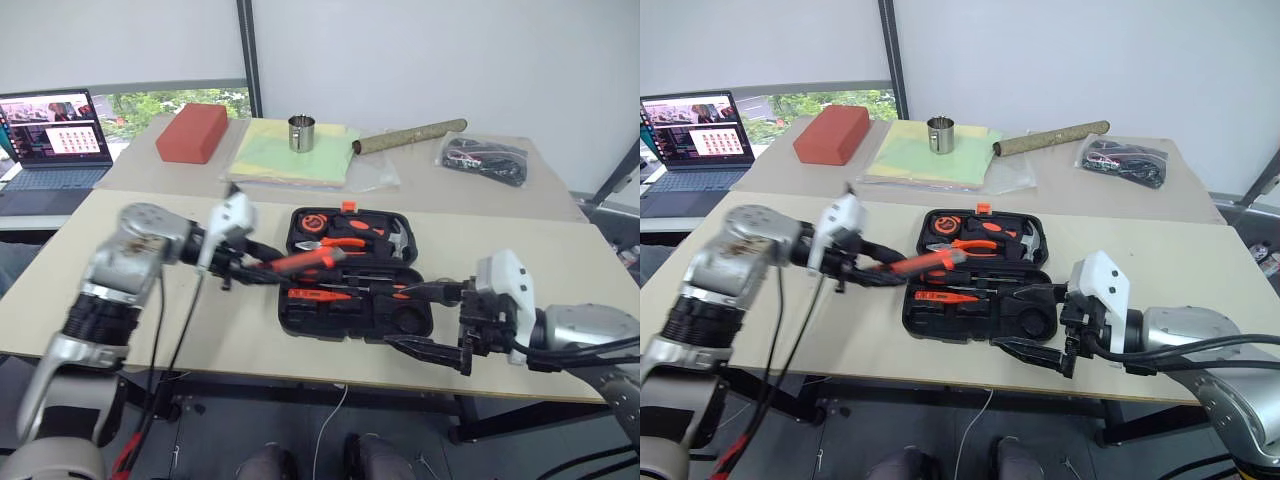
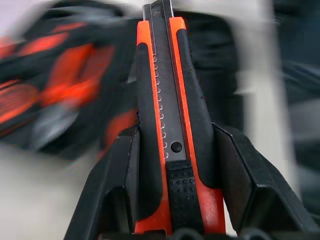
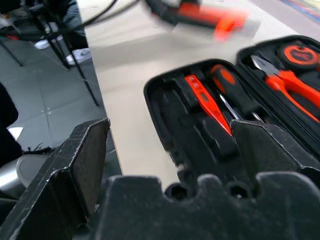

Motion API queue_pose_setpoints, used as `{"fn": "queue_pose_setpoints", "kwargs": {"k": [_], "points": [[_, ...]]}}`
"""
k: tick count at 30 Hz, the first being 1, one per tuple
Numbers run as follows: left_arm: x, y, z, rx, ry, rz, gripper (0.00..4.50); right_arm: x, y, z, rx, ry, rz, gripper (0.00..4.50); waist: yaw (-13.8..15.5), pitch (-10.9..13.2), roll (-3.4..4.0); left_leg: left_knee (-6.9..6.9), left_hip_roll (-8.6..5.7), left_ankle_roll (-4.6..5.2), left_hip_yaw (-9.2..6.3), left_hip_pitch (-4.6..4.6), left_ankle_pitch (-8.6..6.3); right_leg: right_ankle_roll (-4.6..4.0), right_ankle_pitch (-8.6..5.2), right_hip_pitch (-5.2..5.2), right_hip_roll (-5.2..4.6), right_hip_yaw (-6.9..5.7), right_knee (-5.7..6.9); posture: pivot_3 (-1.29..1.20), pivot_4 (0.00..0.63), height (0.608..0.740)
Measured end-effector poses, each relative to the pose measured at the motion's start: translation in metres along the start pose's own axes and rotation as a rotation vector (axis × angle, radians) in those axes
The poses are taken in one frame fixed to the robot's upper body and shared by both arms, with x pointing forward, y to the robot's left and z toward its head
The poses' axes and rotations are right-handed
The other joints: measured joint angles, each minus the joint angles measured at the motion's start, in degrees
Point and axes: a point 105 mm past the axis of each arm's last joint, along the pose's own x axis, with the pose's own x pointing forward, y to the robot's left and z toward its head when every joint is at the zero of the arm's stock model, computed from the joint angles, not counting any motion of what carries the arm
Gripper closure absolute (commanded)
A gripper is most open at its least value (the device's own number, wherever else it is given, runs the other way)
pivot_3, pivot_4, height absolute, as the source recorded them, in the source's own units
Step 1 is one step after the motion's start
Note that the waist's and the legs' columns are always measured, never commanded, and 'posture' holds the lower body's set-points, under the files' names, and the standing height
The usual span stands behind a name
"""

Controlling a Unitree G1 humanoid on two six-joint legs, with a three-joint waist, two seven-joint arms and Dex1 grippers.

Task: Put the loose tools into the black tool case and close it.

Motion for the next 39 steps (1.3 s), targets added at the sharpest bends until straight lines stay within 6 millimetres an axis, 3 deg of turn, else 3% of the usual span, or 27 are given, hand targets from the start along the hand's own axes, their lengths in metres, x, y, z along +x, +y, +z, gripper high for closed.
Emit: {"fn": "queue_pose_setpoints", "kwargs": {"k": [6, 10, 15, 22, 25, 30, 37, 38, 39], "points": [[0.049, -0.002, 0.001, 0.017, 0.076, -0.126, 2.80, -0.001, 0.004, 0.002, -0.008, -0.019, -0.061, 0.00, 0.2, 0.0, -0.01, 0.00, 0.06, 0.09, -0.18, 0.10, 0.08, -0.01, 0.11, 0.12, -0.05, 0.19, 0.07, 0.00, 0.150, 0.740], [0.063, -0.002, -0.011, -0.013, 0.115, -0.155, 2.80, -0.002, 0.005, 0.001, 0.004, -0.023, -0.101, 0.00, 0.2, 0.0, -0.01, 0.00, 0.09, 0.14, -0.27, 0.06, 0.07, -0.02, 0.11, 0.10, -0.04, 0.22, 0.08, 0.00, 0.150, 0.740], [0.066, 0.001, -0.024, -0.053, 0.145, -0.156, 2.80, -0.004, 0.005, -0.001, 0.019, -0.023, -0.151, 0.00, 0.2, 0.0, -0.01, 0.01, 0.06, 0.25, -0.25, -0.03, 0.02, -0.03, 0.11, 0.09, -0.07, 0.19, -0.03, 0.00, 0.150, 0.740], [0.072, -0.001, -0.019, -0.072, 0.105, -0.191, 0.19, -0.005, 0.003, -0.002, 0.018, -0.022, -0.188, 0.00, 0.3, 0.0, -0.01, 0.03, 0.04, 0.40, -0.25, -0.10, -0.07, -0.01, 0.11, 0.10, -0.09, 0.17, -0.14, 0.00, 0.150, 0.740], [0.072, 0.000, -0.011, -0.062, 0.070, -0.190, 0.01, -0.005, 0.003, -0.002, 0.019, -0.022, -0.193, 0.00, 0.3, 0.0, -0.01, 0.03, 0.04, 0.40, -0.25, -0.10, -0.07, -0.01, 0.11, 0.10, -0.09, 0.18, -0.15, 0.00, 0.150, 0.740], [0.067, 0.007, 0.003, -0.054, 0.021, -0.156, 1.48, -0.004, 0.002, -0.001, 0.018, -0.024, -0.193, 0.00, 0.3, 0.0, -0.01, 0.03, 0.04, 0.40, -0.25, -0.04, -0.07, 0.00, 0.11, 0.14, -0.08, 0.19, -0.13, 0.00, 0.150, 0.740], [0.058, 0.009, -0.003, -0.033, 0.046, -0.144, 4.19, -0.003, 0.001, 0.000, 0.015, -0.028, -0.186, 0.00, 0.2, 0.0, -0.01, 0.03, 0.05, 0.40, -0.25, -0.04, -0.07, 0.00, 0.11, 0.14, -0.07, 0.18, -0.12, 0.00, 0.150, 0.740], [0.055, 0.009, -0.004, -0.034, 0.050, -0.144, 4.46, -0.003, 0.001, 0.000, 0.016, -0.028, -0.187, 0.00, 0.2, 0.0, -0.01, 0.03, 0.05, 0.39, -0.25, -0.04, -0.07, 0.00, 0.11, 0.14, -0.08, 0.18, -0.12, 0.00, 0.150, 0.740], [0.053, 0.009, -0.006, -0.034, 0.056, -0.148, 4.46, -0.003, 0.000, 0.000, 0.019, -0.027, -0.189, 0.00, 0.2, 0.0, -0.01, 0.03, 0.04, 0.39, -0.25, -0.04, -0.07, 0.00, 0.11, 0.14, -0.08, 0.18, -0.12, 0.00, 0.150, 0.740]]}}
